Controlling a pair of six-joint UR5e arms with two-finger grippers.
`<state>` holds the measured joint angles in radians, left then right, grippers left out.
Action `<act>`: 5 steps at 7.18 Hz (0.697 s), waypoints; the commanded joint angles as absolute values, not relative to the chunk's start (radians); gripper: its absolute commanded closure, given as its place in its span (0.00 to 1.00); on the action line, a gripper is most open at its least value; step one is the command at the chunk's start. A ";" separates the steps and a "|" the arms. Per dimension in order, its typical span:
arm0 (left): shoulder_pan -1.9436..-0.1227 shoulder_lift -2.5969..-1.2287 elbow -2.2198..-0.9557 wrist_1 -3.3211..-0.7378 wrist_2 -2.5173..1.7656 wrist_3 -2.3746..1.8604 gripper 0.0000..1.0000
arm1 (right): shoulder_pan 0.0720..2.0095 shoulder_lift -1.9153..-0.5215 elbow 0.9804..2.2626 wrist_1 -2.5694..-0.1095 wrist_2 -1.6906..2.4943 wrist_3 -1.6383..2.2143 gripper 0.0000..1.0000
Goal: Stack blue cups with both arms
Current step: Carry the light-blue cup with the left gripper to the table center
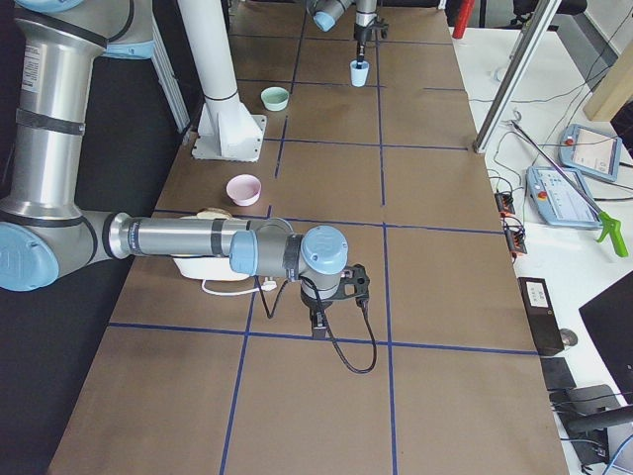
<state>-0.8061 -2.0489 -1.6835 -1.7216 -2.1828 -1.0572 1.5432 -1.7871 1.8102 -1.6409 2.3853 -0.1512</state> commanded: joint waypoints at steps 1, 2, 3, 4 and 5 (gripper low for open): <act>-0.657 -2.341 -1.472 -1.721 -2.050 -1.297 1.00 | 1.543 -1.787 1.810 -1.641 2.385 -0.150 0.00; -0.616 -2.389 -1.439 -1.721 -2.031 -1.352 1.00 | 1.543 -1.787 1.812 -1.641 2.385 -0.150 0.00; -0.574 -2.405 -1.437 -1.723 -1.996 -1.385 1.00 | 1.543 -1.787 1.812 -1.641 2.385 -0.150 0.00; -0.543 -2.404 -1.437 -1.729 -1.959 -1.393 1.00 | 1.543 -1.787 1.810 -1.641 2.385 -0.150 0.00; -0.534 -2.404 -1.439 -1.729 -1.950 -1.393 1.00 | 1.543 -1.787 1.810 -1.641 2.385 -0.150 0.00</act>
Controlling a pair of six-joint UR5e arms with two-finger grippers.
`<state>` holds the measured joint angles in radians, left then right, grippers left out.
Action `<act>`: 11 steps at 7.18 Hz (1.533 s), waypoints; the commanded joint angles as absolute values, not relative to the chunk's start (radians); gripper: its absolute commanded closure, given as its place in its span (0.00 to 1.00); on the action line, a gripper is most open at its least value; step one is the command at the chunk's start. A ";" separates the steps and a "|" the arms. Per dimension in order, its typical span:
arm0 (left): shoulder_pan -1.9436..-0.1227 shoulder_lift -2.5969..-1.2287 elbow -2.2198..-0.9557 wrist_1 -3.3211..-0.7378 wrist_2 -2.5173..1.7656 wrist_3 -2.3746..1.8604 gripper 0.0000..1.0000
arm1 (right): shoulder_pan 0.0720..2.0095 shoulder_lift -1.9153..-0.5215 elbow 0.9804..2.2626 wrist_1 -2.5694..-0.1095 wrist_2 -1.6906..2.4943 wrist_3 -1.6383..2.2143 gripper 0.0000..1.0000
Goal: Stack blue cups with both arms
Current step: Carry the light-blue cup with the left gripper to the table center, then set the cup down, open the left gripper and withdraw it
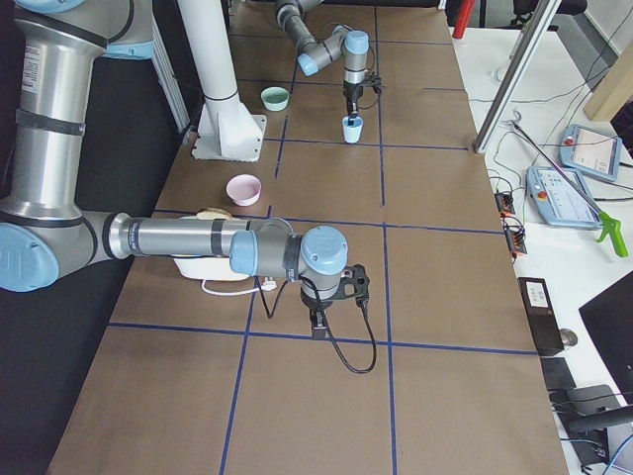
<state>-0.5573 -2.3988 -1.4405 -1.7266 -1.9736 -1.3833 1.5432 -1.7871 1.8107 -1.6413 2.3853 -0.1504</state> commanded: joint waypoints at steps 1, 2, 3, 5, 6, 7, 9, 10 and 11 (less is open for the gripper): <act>-0.534 -2.404 -1.439 -1.727 -1.950 -1.394 1.00 | 1.543 -1.787 1.810 -1.641 2.385 -0.150 0.00; -0.534 -2.402 -1.440 -1.729 -1.950 -1.390 1.00 | 1.543 -1.787 1.810 -1.641 2.385 -0.150 0.00; -0.534 -2.398 -1.442 -1.730 -1.950 -1.384 0.48 | 1.543 -1.787 1.810 -1.641 2.385 -0.150 0.00; -0.534 -2.398 -1.450 -1.727 -1.947 -1.371 0.00 | 1.543 -1.787 1.810 -1.641 2.385 -0.150 0.00; -0.534 -2.398 -1.468 -1.721 -1.951 -1.365 0.00 | 1.543 -1.787 1.810 -1.641 2.385 -0.150 0.00; -0.540 -2.378 -1.515 -1.704 -1.957 -1.335 0.00 | 1.543 -1.787 1.810 -1.641 2.385 -0.150 0.00; -0.595 -2.271 -1.712 -1.544 -1.977 -1.169 0.00 | 1.543 -1.787 1.810 -1.641 2.385 -0.149 0.00; -0.659 -2.129 -1.836 -1.517 -2.017 -1.046 0.00 | 1.543 -1.787 1.810 -1.641 2.388 -0.149 0.00; -0.757 -2.017 -1.898 -1.516 -2.064 -0.864 0.00 | 1.543 -1.787 1.810 -1.641 2.387 -0.149 0.00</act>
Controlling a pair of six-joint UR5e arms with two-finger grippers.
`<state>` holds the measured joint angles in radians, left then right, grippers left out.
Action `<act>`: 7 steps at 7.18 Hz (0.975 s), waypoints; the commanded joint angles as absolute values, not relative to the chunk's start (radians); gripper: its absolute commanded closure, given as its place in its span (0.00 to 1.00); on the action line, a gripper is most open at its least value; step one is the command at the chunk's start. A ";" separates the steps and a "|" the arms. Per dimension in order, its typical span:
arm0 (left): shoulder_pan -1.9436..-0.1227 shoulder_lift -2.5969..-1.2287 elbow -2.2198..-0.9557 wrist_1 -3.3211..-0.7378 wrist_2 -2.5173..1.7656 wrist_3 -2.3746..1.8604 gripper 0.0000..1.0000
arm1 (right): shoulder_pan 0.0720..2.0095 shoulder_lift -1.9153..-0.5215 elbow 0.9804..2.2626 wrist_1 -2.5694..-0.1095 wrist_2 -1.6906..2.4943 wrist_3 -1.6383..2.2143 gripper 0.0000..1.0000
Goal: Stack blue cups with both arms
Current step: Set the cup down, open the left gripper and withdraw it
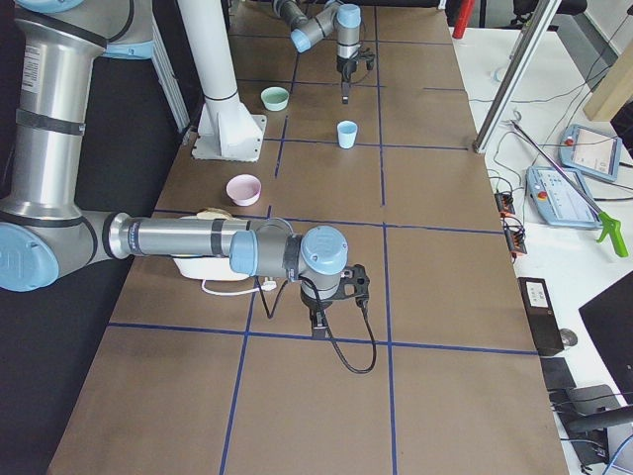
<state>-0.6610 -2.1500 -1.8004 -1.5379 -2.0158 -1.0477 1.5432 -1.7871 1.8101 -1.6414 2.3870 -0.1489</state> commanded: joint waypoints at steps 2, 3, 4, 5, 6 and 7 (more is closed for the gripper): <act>-1.014 -1.819 -1.899 -1.523 -2.185 -0.441 0.00 | 1.539 -1.778 1.839 -1.638 2.388 -0.150 0.00; -1.190 -1.743 -1.873 -1.514 -2.259 -0.228 0.00 | 1.533 -1.767 1.844 -1.573 2.394 -0.134 0.00; -1.344 -1.696 -1.786 -1.516 -2.304 -0.019 0.00 | 1.510 -1.767 1.845 -1.533 2.395 -0.089 0.00; -1.467 -1.671 -1.691 -1.516 -2.336 0.165 0.00 | 1.473 -1.758 1.861 -1.504 2.393 -0.002 0.00; -1.586 -1.625 -1.636 -1.516 -2.344 0.270 0.00 | 1.423 -1.708 1.871 -1.485 2.385 0.087 0.00; -1.653 -1.547 -1.629 -1.523 -2.348 0.287 0.00 | 1.402 -1.697 1.885 -1.483 2.382 0.128 0.00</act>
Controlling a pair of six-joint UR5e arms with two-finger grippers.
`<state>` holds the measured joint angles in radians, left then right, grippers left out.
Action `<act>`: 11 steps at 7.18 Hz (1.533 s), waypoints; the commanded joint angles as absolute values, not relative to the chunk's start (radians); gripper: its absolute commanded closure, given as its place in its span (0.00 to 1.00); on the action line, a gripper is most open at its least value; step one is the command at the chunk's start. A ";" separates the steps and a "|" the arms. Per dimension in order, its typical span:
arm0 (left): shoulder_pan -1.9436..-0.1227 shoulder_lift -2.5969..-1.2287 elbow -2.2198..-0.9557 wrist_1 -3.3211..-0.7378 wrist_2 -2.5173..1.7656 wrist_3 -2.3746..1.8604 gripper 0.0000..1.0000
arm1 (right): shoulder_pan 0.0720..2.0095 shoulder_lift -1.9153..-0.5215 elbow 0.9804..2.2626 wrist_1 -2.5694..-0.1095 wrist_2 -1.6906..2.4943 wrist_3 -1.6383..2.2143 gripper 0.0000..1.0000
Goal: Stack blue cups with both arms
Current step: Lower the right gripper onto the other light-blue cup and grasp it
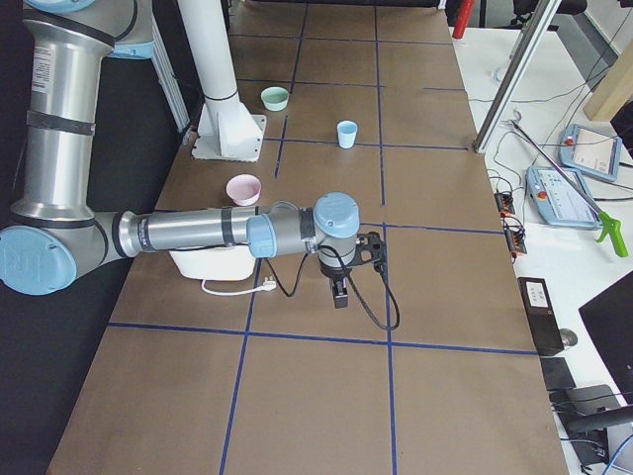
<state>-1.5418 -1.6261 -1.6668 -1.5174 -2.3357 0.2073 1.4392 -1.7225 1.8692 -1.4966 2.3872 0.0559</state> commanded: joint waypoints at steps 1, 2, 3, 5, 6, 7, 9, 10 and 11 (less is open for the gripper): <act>-1.663 -1.479 -1.643 -1.529 -2.388 0.275 0.00 | 1.372 -1.694 1.896 -1.476 2.376 0.182 0.00; -1.663 -1.468 -1.646 -1.531 -2.432 0.249 0.00 | 1.298 -1.695 1.896 -1.424 2.346 0.292 0.02; -1.663 -1.468 -1.649 -1.531 -2.437 0.241 0.00 | 1.226 -1.709 1.890 -1.291 2.263 0.433 0.02; -1.663 -1.470 -1.651 -1.532 -2.437 0.241 0.00 | 1.111 -1.744 1.852 -1.116 2.246 0.582 0.02; -1.663 -1.470 -1.651 -1.534 -2.437 0.242 0.00 | 1.086 -1.752 1.829 -1.068 2.228 0.592 0.02; -1.663 -1.467 -1.651 -1.548 -2.437 0.244 0.00 | 1.075 -1.775 1.803 -1.011 2.220 0.594 0.02; -1.663 -1.447 -1.651 -1.577 -2.437 0.242 0.00 | 1.065 -1.776 1.769 -0.992 2.220 0.592 0.02; -1.663 -1.445 -1.651 -1.578 -2.437 0.244 0.00 | 1.060 -1.775 1.755 -0.992 2.220 0.592 0.03; -1.663 -1.445 -1.651 -1.578 -2.437 0.244 0.00 | 1.049 -1.761 1.728 -0.994 2.221 0.597 0.06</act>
